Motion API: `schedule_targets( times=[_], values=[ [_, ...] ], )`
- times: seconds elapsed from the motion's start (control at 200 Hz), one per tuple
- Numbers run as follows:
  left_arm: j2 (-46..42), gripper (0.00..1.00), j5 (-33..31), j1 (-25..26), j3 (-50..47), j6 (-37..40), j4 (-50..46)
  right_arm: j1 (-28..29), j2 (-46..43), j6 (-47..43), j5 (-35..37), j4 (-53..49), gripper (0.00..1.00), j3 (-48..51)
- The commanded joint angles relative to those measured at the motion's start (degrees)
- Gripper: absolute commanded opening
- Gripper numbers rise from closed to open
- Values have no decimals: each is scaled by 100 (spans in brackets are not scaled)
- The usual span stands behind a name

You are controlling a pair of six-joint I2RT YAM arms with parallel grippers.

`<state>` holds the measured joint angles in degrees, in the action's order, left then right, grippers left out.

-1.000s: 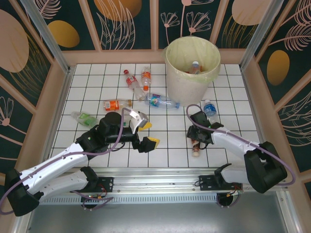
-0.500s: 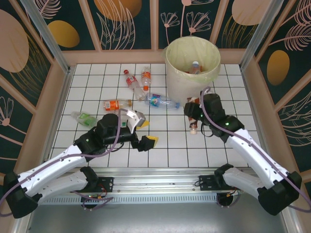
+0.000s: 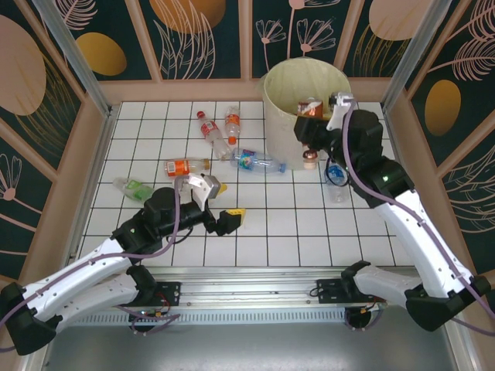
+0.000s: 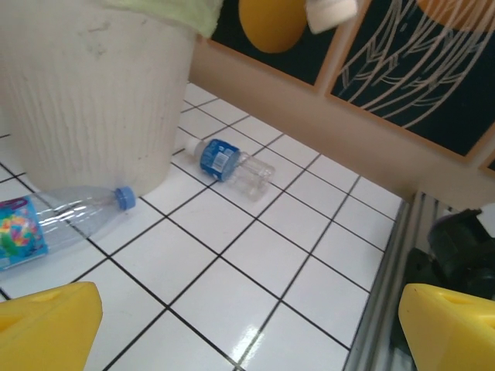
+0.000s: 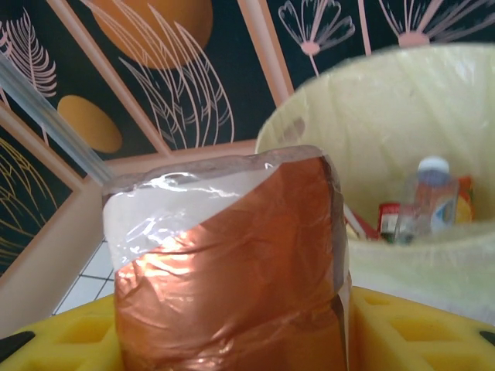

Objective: Put the plastic bottles in the bin

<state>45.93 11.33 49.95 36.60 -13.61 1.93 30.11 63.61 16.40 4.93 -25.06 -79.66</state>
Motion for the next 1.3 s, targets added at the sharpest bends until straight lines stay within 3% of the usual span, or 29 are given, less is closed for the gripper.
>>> schedule_targets(
  times=[0.0,0.465,0.756,1.061,1.296],
  values=[
    [-102,99,-439,39,-116,-62,369,-173,397,-393,177,247,57,-648],
    [297,99,-1264,38,77,-722,-89,-1179,2096,-721,22,648,57,-2531],
    [412,99,-1229,40,252,-327,-301,-1404,3275,-792,76,680,56,-3404],
    [510,99,-1514,40,813,62,-1207,-1498,4660,-805,-33,131,56,-4461],
    [206,99,-1481,41,467,298,-928,-1589,5471,-730,-321,-451,57,-4866]
  ],
)
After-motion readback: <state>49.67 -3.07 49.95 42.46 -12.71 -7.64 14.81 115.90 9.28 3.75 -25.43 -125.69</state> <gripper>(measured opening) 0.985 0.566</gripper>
